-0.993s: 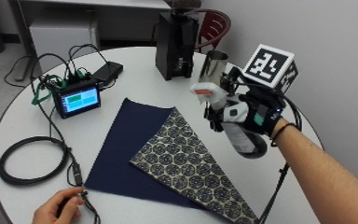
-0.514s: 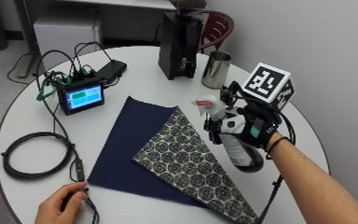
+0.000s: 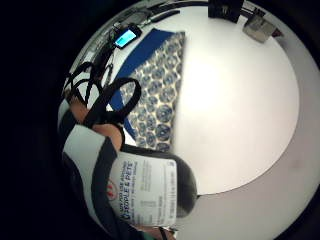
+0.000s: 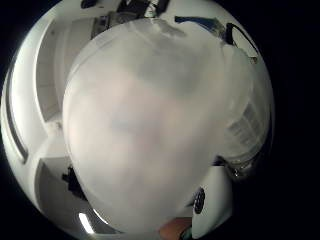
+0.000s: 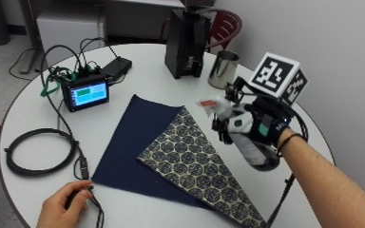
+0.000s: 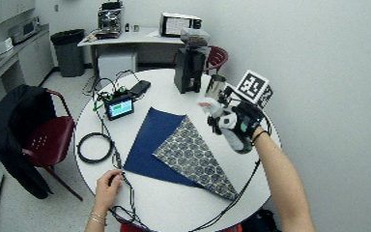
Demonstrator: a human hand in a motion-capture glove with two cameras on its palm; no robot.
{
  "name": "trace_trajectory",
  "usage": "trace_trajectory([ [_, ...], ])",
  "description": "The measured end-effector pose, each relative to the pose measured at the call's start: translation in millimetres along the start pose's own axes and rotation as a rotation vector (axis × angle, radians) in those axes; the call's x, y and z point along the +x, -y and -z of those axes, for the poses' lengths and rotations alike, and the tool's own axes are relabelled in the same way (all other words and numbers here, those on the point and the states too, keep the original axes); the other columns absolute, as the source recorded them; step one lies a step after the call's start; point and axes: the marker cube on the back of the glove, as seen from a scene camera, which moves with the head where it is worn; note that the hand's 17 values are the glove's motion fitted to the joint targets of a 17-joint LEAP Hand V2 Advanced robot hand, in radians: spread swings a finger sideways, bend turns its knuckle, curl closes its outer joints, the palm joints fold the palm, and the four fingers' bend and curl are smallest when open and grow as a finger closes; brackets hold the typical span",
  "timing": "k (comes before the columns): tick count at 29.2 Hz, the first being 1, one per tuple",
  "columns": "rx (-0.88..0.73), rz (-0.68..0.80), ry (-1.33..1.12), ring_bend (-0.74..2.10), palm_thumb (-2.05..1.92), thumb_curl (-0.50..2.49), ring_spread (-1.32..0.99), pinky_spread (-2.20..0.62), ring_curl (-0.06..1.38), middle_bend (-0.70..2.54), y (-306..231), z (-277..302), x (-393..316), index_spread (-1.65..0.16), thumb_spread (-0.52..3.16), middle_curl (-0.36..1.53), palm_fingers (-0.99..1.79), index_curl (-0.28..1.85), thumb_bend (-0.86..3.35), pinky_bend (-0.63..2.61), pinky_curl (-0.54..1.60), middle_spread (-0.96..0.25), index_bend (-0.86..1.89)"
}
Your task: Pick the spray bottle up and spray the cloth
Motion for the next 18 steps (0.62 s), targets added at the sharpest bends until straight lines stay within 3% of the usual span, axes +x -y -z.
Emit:
trace_trajectory([
  [10,0.051,0.03,-0.057,0.69,0.89,0.64,-0.11,-0.06,0.44,0.51,-14,48,-33,-0.2,0.79,0.5,1.24,0.36,-0.03,0.33,0.38,-0.11,0.14],
  [18,-0.038,-0.038,-0.031,0.69,0.89,0.64,-0.11,-0.05,0.44,0.51,-7,-3,0,-0.21,0.78,0.5,1.24,0.36,-0.03,0.34,0.38,-0.11,0.14],
])
